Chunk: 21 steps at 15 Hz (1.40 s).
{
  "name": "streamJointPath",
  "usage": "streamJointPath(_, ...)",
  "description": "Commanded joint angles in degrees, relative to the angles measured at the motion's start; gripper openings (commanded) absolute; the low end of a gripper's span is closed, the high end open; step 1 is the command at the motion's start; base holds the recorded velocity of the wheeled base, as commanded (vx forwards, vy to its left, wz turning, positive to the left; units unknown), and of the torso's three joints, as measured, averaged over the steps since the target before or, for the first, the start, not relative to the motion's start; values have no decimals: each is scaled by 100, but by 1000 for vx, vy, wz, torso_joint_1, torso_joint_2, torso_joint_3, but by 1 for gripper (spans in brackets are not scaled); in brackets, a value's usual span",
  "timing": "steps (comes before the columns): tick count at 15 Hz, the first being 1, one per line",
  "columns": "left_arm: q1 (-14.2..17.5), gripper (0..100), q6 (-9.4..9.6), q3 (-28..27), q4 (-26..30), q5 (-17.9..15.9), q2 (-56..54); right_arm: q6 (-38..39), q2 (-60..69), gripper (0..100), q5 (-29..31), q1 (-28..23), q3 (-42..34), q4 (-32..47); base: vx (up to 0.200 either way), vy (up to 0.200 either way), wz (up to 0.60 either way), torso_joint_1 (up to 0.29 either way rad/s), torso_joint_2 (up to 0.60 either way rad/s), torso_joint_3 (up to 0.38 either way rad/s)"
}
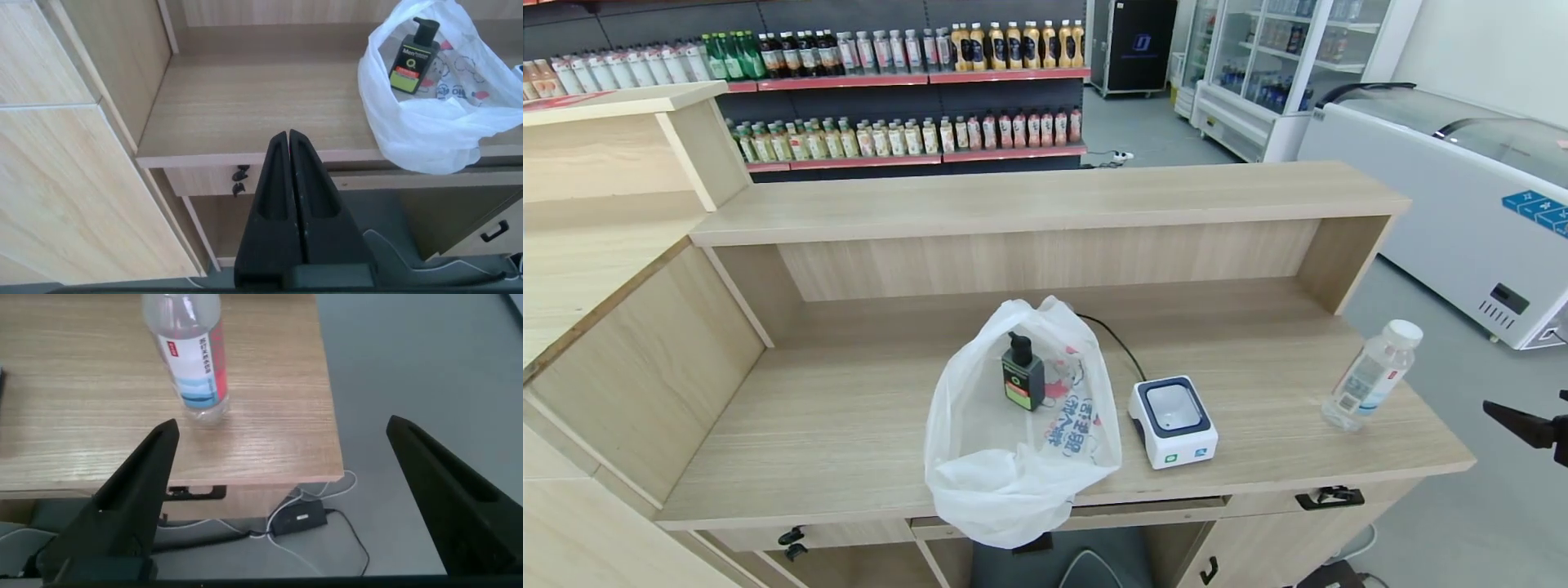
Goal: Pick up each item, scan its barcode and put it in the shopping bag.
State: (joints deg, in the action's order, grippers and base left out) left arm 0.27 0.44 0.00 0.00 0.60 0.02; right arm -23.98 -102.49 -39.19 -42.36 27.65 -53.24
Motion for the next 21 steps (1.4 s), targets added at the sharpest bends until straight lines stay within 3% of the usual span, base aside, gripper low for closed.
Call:
streamJointPath(1, 0, 0, 0, 0, 0, 2, -2, -19, -799, 100, 149, 61, 144, -460, 0, 0, 0, 0, 0, 0)
streamJointPath(9, 0, 0, 0, 0, 0, 2, -2, -10, -1924, 100, 254, 791, 540, -1620, 0, 0, 0, 0, 0, 0)
streamJointPath(17, 0, 0, 0, 0, 0, 2, -2, 25, -2443, 100, 272, 1476, 1340, -1725, 0, 0, 0, 0, 0, 0)
streamJointPath(21, 0, 0, 0, 0, 0, 2, -2, 25, -2610, 100, 272, 1696, 1340, -1743, 0, 0, 0, 0, 0, 0)
